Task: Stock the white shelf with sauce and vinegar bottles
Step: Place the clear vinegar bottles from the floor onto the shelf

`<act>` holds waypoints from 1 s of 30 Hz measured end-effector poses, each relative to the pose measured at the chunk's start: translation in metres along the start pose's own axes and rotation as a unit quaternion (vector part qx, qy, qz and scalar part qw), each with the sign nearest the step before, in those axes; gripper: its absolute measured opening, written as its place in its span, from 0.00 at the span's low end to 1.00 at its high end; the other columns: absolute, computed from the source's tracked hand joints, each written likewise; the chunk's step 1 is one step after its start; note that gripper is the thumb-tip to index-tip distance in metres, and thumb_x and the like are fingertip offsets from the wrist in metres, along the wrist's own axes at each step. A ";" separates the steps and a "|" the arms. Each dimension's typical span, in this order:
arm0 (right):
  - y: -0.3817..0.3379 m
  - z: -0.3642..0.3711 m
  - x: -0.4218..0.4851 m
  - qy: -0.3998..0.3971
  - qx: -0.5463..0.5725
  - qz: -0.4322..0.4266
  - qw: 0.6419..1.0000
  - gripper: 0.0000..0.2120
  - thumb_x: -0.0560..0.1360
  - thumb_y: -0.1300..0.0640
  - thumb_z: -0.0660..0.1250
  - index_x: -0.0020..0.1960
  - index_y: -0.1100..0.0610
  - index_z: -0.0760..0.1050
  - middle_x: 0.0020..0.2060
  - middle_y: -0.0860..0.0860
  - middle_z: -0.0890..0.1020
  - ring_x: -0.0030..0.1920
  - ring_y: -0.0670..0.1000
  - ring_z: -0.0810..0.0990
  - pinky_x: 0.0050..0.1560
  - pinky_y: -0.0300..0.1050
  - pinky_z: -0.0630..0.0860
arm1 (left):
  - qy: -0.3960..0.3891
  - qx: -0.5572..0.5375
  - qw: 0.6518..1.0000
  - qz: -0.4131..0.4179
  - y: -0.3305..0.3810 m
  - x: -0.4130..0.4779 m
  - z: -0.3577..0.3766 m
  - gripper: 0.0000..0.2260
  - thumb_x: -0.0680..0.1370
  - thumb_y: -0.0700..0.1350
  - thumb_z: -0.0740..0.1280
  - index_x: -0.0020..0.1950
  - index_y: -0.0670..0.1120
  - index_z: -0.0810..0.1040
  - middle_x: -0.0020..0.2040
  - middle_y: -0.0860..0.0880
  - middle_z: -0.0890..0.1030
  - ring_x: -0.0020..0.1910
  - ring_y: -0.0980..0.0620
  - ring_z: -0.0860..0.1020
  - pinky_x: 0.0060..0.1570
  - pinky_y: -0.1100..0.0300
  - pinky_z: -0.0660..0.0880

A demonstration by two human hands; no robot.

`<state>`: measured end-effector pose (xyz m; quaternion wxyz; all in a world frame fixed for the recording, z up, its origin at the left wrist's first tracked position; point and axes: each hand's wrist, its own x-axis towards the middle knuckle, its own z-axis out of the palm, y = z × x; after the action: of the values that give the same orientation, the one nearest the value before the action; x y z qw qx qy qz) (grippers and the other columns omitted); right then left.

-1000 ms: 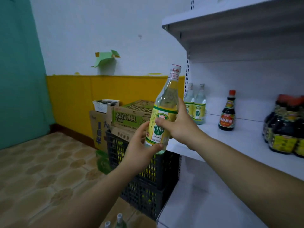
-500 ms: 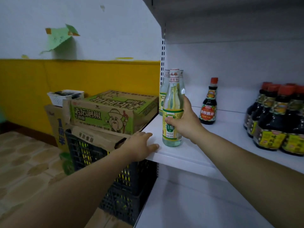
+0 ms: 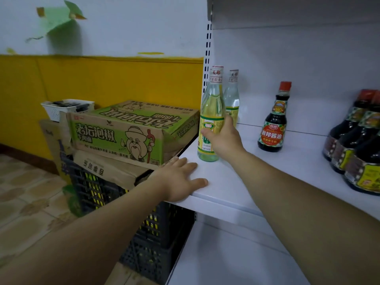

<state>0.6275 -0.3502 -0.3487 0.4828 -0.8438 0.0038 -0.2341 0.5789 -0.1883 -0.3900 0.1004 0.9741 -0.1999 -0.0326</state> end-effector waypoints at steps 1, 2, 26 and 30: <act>0.002 0.005 0.005 0.007 -0.005 -0.001 1.000 0.30 0.74 0.48 0.70 0.71 0.52 0.62 0.62 0.50 0.77 0.60 0.55 0.77 0.58 0.49 0.73 | -0.002 -0.001 1.000 0.000 0.000 0.000 0.000 0.34 0.75 0.70 0.52 0.78 0.56 0.51 0.79 0.52 0.47 0.78 0.51 0.44 0.74 0.51 0.46; 0.004 0.010 0.010 0.011 -0.009 -0.004 1.000 0.30 0.75 0.47 0.70 0.72 0.52 0.61 0.62 0.50 0.77 0.60 0.54 0.77 0.58 0.50 0.73 | -0.004 -0.002 1.000 0.000 -0.001 0.000 0.000 0.34 0.75 0.70 0.51 0.78 0.57 0.51 0.79 0.52 0.47 0.78 0.51 0.44 0.74 0.51 0.46; 0.028 0.046 0.076 0.053 -0.020 -0.011 0.998 0.28 0.76 0.47 0.68 0.70 0.55 0.61 0.61 0.51 0.78 0.60 0.55 0.77 0.57 0.50 0.72 | 0.011 -0.008 1.000 0.004 -0.005 0.001 0.004 0.33 0.74 0.71 0.51 0.77 0.60 0.52 0.79 0.56 0.49 0.77 0.55 0.44 0.74 0.49 0.50; 0.031 0.049 0.081 0.061 -0.026 -0.009 0.998 0.29 0.76 0.46 0.68 0.70 0.55 0.61 0.61 0.52 0.77 0.60 0.57 0.76 0.56 0.51 0.72 | 0.016 -0.010 1.000 0.006 -0.006 0.002 0.006 0.33 0.74 0.70 0.51 0.76 0.60 0.52 0.79 0.56 0.49 0.77 0.54 0.44 0.74 0.50 0.50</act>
<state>0.7263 -0.3454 -0.3632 0.4573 -0.8403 0.0322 -0.2893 0.5820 -0.1849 -0.3966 0.1132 0.9722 -0.2042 -0.0180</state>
